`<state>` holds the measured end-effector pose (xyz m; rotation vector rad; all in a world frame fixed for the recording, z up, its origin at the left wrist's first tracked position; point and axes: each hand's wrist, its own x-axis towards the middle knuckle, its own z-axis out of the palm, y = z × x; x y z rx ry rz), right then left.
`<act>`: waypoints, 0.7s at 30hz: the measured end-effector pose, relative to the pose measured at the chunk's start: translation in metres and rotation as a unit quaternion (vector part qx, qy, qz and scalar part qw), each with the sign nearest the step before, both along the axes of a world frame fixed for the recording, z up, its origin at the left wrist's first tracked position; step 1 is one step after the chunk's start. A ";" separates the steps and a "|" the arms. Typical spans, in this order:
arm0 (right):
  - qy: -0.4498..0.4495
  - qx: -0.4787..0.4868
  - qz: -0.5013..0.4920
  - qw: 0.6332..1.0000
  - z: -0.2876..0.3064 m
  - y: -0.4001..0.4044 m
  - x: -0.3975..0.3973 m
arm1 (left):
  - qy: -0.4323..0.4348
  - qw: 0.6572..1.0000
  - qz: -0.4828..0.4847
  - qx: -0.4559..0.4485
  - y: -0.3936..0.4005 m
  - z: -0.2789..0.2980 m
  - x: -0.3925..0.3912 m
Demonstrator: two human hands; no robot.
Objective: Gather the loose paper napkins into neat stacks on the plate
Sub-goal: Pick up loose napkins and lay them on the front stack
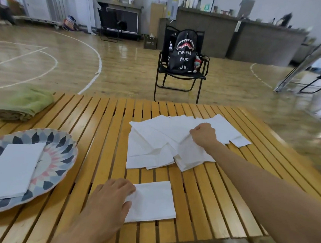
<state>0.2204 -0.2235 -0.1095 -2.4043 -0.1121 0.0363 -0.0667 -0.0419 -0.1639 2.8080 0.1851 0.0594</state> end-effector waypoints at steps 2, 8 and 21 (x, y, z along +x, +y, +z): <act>0.028 -0.001 -0.005 1.000 0.000 0.008 0.014 | 0.008 1.000 -0.009 0.001 0.001 0.001 0.002; 0.036 -0.037 0.005 0.999 -0.002 0.024 0.033 | 0.022 0.999 -0.030 0.000 0.005 0.007 0.008; -0.039 0.161 0.123 0.979 0.059 0.000 -0.041 | -0.001 0.998 -0.008 -0.057 0.002 0.023 0.004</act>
